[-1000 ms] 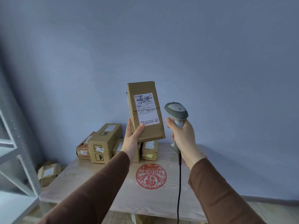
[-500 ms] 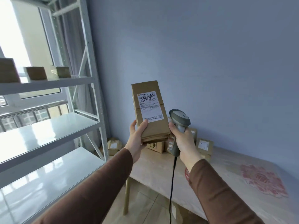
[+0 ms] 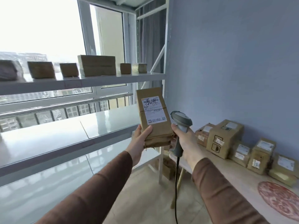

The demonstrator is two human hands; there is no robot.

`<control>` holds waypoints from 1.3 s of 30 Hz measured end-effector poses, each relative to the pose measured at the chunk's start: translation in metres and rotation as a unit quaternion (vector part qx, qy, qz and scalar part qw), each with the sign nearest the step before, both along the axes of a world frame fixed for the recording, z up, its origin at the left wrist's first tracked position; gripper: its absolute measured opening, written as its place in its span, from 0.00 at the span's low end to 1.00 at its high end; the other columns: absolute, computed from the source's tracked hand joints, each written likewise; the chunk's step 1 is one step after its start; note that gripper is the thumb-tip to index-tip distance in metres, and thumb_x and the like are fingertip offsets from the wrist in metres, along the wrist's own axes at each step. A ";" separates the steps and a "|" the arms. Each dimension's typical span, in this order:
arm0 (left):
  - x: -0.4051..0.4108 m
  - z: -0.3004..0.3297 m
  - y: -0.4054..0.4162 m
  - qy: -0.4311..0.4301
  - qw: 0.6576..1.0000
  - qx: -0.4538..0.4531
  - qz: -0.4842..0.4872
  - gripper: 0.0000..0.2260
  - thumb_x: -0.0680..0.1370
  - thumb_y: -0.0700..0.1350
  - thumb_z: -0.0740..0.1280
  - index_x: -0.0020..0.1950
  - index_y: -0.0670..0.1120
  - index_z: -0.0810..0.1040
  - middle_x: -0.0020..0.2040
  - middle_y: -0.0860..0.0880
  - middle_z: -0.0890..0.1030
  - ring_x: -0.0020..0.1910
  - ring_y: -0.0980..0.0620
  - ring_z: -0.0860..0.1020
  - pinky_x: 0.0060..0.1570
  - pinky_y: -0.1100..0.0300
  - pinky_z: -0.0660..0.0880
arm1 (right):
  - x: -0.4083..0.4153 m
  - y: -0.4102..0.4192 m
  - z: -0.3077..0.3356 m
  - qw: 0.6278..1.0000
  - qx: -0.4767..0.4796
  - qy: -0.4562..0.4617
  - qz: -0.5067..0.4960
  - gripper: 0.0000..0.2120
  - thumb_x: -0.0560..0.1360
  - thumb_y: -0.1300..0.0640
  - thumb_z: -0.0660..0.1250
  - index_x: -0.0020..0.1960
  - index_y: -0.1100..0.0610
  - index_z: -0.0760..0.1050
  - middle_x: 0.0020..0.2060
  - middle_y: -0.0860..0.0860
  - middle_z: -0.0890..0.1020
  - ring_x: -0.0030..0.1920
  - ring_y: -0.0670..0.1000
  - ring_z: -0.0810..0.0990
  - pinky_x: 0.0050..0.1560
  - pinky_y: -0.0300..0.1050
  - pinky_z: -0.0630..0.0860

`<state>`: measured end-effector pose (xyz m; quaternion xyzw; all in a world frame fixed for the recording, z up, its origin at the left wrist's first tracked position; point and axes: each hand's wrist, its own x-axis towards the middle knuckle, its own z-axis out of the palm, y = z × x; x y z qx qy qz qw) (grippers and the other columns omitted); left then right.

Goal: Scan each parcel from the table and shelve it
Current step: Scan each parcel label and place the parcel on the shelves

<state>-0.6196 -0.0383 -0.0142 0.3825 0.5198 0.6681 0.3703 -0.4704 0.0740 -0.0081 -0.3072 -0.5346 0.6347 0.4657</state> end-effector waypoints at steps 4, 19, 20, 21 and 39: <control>-0.072 -0.009 -0.052 -0.014 0.998 -0.018 0.057 0.23 0.82 0.56 0.66 0.77 0.56 0.70 0.72 0.48 0.76 0.65 0.51 0.80 0.66 0.52 0.77 | -0.088 -0.041 -0.012 0.999 -0.029 -0.005 0.041 0.09 0.75 0.50 0.77 0.53 0.52 0.83 0.45 0.52 0.89 0.41 0.53 0.89 0.40 0.49 0.84; -0.326 -0.053 -0.161 -0.041 0.966 -0.037 0.252 0.19 0.83 0.60 0.63 0.73 0.58 0.71 0.64 0.51 0.84 0.60 0.49 0.84 0.59 0.51 0.80 | -0.387 -0.132 -0.048 0.970 -0.052 -0.066 0.228 0.07 0.77 0.50 0.73 0.54 0.51 0.82 0.51 0.57 0.88 0.49 0.62 0.88 0.39 0.60 0.81; -0.340 -0.055 -0.164 -0.044 0.963 -0.042 0.261 0.19 0.83 0.61 0.63 0.72 0.58 0.72 0.63 0.51 0.84 0.59 0.49 0.84 0.55 0.53 0.81 | -0.404 -0.133 -0.051 0.969 -0.049 -0.067 0.234 0.07 0.78 0.51 0.73 0.53 0.52 0.82 0.51 0.57 0.88 0.49 0.62 0.88 0.39 0.60 0.81; -0.358 -0.058 -0.167 -0.046 0.959 -0.049 0.275 0.18 0.83 0.61 0.63 0.72 0.58 0.73 0.62 0.51 0.85 0.58 0.49 0.85 0.52 0.54 0.82 | -0.426 -0.135 -0.055 0.967 -0.052 -0.065 0.242 0.06 0.78 0.52 0.73 0.53 0.52 0.82 0.50 0.57 0.88 0.48 0.62 0.88 0.40 0.62 0.82; -0.626 -0.106 -0.230 -0.082 0.917 -0.093 0.378 0.18 0.85 0.55 0.63 0.71 0.48 0.76 0.53 0.49 0.88 0.50 0.48 0.87 0.48 0.54 0.81 | -0.702 -0.201 -0.088 0.927 -0.131 -0.111 0.334 0.11 0.78 0.52 0.71 0.57 0.57 0.82 0.43 0.58 0.86 0.38 0.60 0.84 0.38 0.58 0.76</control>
